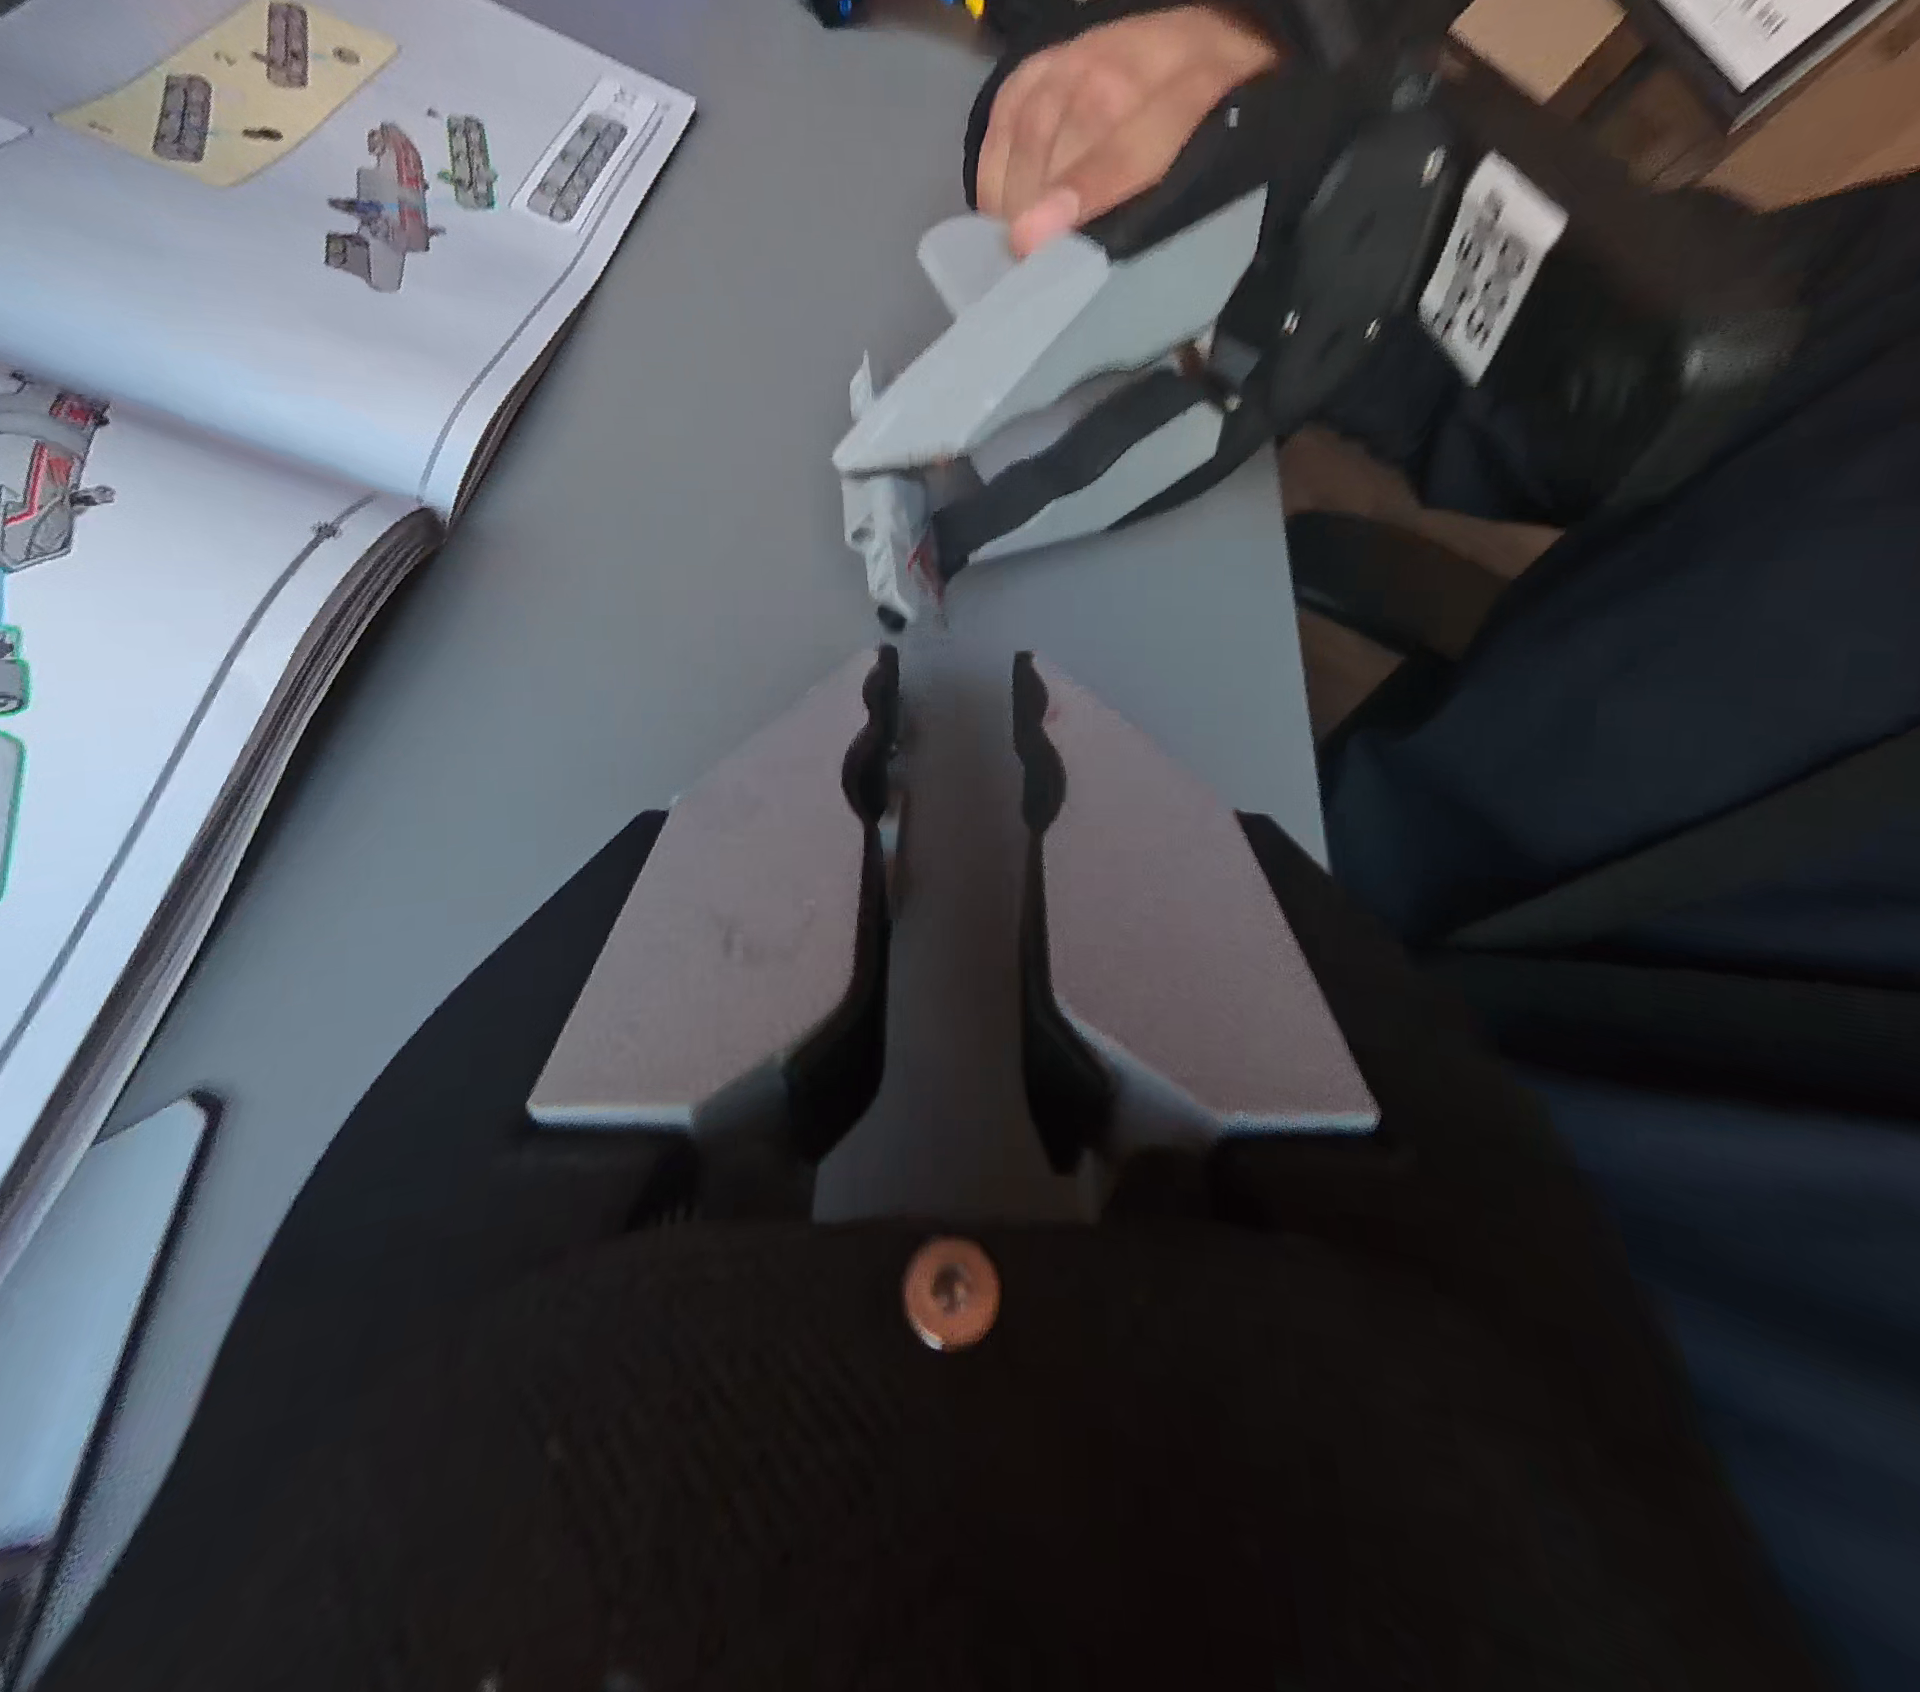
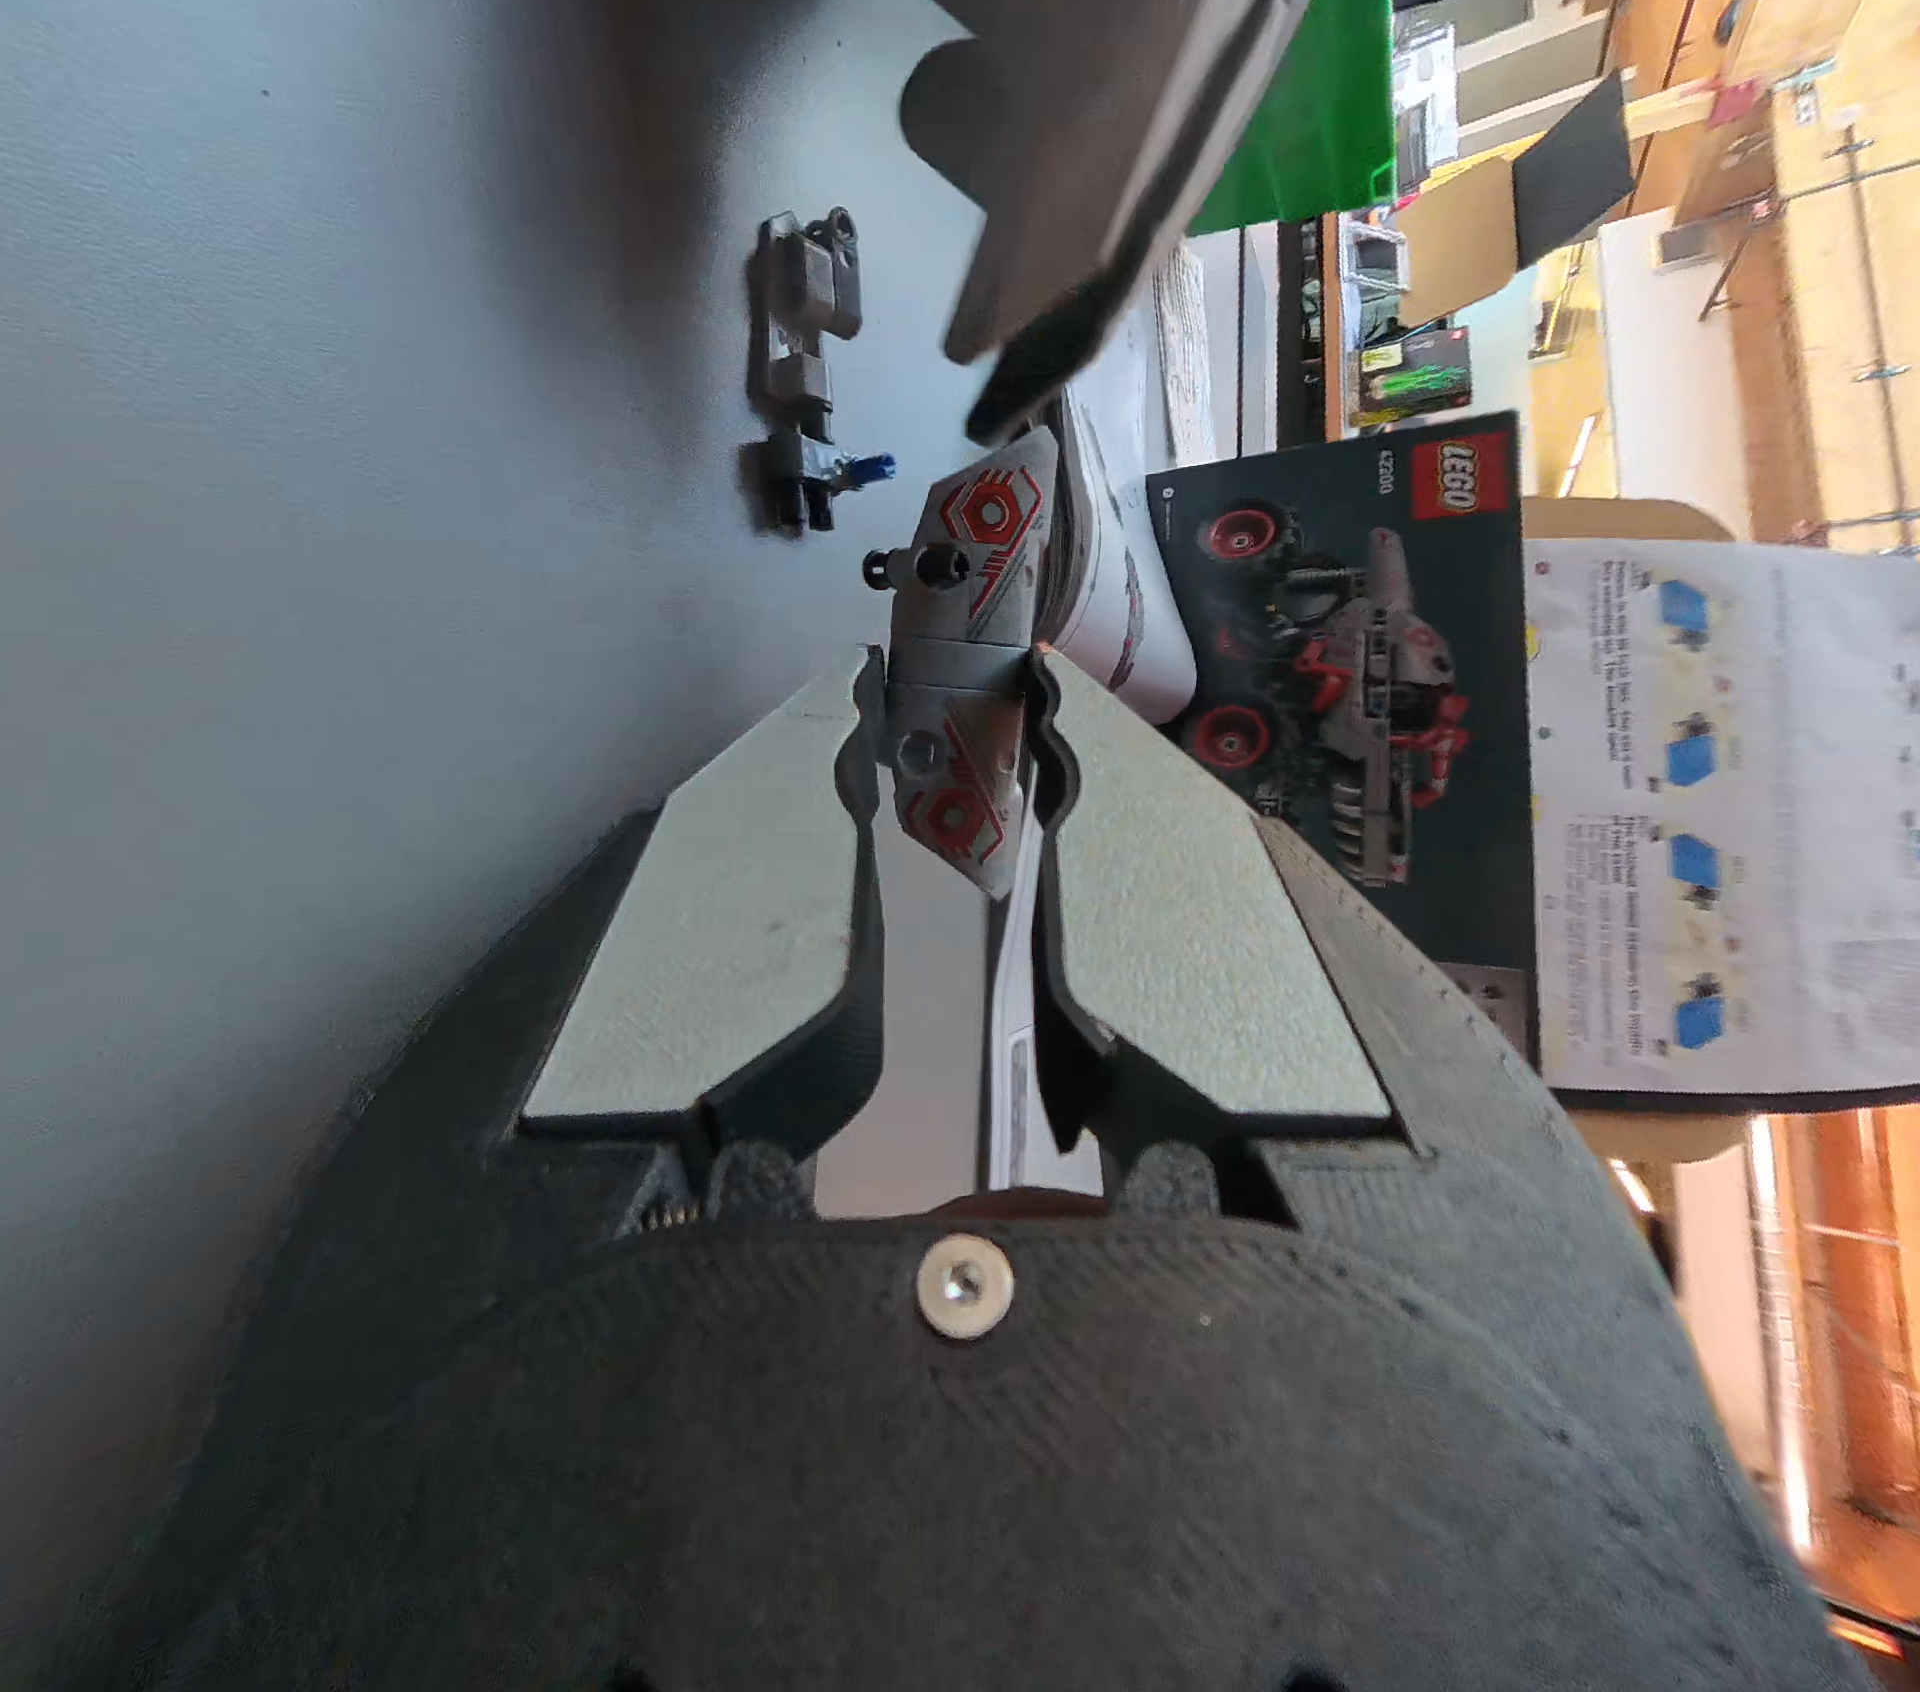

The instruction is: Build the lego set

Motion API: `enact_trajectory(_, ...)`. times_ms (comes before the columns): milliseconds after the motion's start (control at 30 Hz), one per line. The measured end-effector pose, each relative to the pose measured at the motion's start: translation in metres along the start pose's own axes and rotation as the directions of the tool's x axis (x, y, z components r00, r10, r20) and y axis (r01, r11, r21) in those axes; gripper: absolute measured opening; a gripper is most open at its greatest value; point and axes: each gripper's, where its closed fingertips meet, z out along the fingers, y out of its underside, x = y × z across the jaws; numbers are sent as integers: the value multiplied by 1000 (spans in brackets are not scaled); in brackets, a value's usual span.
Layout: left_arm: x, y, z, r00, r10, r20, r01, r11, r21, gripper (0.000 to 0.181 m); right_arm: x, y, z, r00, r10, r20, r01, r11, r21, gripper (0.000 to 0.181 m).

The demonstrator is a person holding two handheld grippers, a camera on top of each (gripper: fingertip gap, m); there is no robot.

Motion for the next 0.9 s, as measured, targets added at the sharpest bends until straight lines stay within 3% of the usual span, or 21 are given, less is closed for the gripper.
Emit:
enact_trajectory(33, 1, -4, 1, 1000, -18, -16, 19, 1000, 24, 19, -2, -1, 1, 1000, -27, -5, 27, 1000, -8, 25)
enact_trajectory(167, 4, -6, 5, 995, -75, -67, 78, 996, 44, 0, 0, -7, 1, 994, -94, -57, 93, 996, -15, 24)
enact_trajectory(300, 7, -3, 10, 997, -45, -62, 46, 999, 16, 0, 5, -11, -2, 991, -100, -89, 100, 995, -7, 23)
enact_trajectory(567, 11, -12, 8, 983, -120, -139, 129, 990, 57, 27, 5, -7, 0, 981, -160, -107, 154, 986, -58, 21)
enact_trajectory(900, 5, -7, 13, 999, -28, -43, 28, 1000, 13, 18, 8, -2, 0, 965, -222, -143, 207, 972, -115, 14)
